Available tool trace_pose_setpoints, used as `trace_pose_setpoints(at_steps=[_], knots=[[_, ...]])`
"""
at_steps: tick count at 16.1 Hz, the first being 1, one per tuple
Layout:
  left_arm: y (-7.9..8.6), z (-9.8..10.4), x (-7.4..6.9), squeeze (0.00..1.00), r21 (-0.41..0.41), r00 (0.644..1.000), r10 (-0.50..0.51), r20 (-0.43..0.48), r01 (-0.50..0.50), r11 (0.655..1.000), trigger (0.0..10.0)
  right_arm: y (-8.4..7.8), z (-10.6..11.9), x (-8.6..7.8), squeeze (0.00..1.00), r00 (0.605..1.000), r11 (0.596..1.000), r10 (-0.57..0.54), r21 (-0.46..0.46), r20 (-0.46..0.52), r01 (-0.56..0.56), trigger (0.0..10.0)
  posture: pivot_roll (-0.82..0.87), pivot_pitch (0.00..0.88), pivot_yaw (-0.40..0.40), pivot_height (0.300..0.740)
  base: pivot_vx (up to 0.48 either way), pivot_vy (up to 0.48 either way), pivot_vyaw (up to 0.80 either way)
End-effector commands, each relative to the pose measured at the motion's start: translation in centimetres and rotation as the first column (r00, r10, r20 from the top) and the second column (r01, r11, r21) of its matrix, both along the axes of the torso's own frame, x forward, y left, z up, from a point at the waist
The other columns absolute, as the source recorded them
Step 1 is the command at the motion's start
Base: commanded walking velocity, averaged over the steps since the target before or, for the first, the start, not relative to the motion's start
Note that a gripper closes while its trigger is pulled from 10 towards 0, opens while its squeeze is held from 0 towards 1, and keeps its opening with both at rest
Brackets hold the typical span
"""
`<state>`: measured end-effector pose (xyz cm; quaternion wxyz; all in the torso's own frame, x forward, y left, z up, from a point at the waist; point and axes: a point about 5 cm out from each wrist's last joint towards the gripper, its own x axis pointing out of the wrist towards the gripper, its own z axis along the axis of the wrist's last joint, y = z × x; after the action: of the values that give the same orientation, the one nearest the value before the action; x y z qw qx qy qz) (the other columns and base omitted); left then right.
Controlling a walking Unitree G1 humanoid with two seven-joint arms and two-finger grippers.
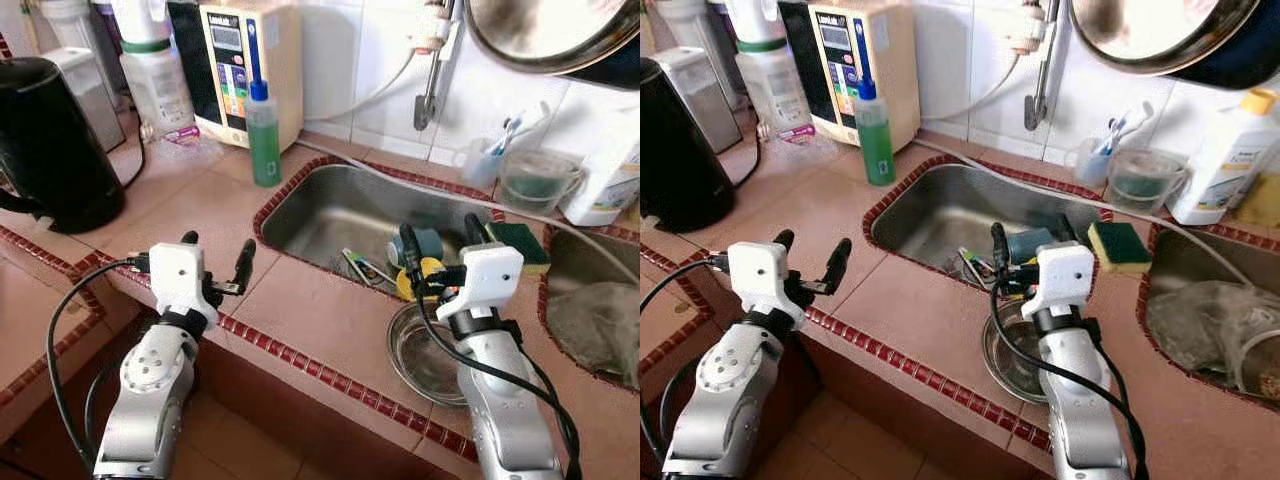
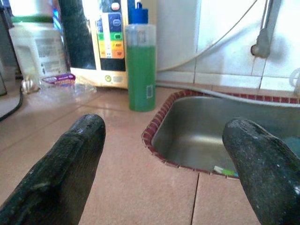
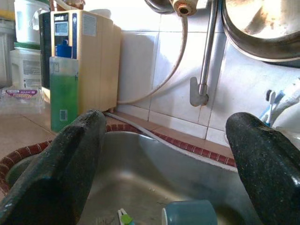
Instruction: Kitchen organization
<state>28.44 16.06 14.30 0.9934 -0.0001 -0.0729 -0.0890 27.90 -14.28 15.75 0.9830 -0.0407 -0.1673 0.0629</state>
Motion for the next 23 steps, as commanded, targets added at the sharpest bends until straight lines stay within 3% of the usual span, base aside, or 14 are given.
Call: trace_pose_setpoints(at_steps=[1, 5, 14, 16, 20, 23], knots=[[-0.2, 0.2, -0.3, 0.0, 0.014, 1.0, -0.007, 0.021, 0.006, 1.0, 10.0, -0.1, 0.0, -0.2, 0.0, 1.0, 1.0, 0.002, -0.001, 0.0, -0.002, 10.0, -0.16, 0.0, 0.031, 0.74, 0.0, 0.0, 0.0], [-0.5, -0.3, -0.7, 0.0, 0.025, 0.999, -0.032, 0.018, 0.031, 0.999, 10.0, -0.4, -1.2, -0.8, 0.0, 0.999, 1.0, 0.014, -0.01, -0.048, -0.014, 10.0, -0.16, 0.0, 0.027, 0.74, 0.0, -0.219, 0.0], [-0.9, -0.3, -0.8, 0.0, 0.014, 0.999, -0.042, 0.023, 0.041, 0.999, 10.0, -0.3, -1.5, -1.0, 0.0, 0.997, 0.999, 0.039, -0.031, -0.063, -0.041, 10.0, -0.15, 0.0, 0.018, 0.74, 0.0, -0.312, 0.0], [-1.1, -0.4, -0.9, 0.0, -0.035, 0.998, -0.06, 0.008, 0.06, 0.998, 10.0, -0.4, -1.6, -1.3, 0.0, 0.996, 0.998, 0.048, -0.023, -0.07, -0.05, 10.0, -0.15, 0.0, 0.022, 0.74, 0.0, 0.0, 0.0], [-1.5, -0.7, -1.5, 0.0, 0.037, 0.989, -0.145, -0.013, 0.145, 0.989, 10.0, -0.7, -2.3, -3.6, 0.0, 0.983, 0.986, 0.135, 0.119, -0.126, -0.121, 10.0, -0.16, 0.0, 0.031, 0.74, 0.0, 0.0, 0.0], [-2.6, -0.5, -2.3, 0.0, 0.135, 0.966, -0.26, -0.007, 0.259, 0.957, 10.0, -1.4, -2.6, -5.3, 0.0, 0.971, 0.972, 0.172, 0.188, -0.165, -0.141, 10.0, -0.17, 0.0, 0.037, 0.74, 0.0, 0.0, 0.0]])
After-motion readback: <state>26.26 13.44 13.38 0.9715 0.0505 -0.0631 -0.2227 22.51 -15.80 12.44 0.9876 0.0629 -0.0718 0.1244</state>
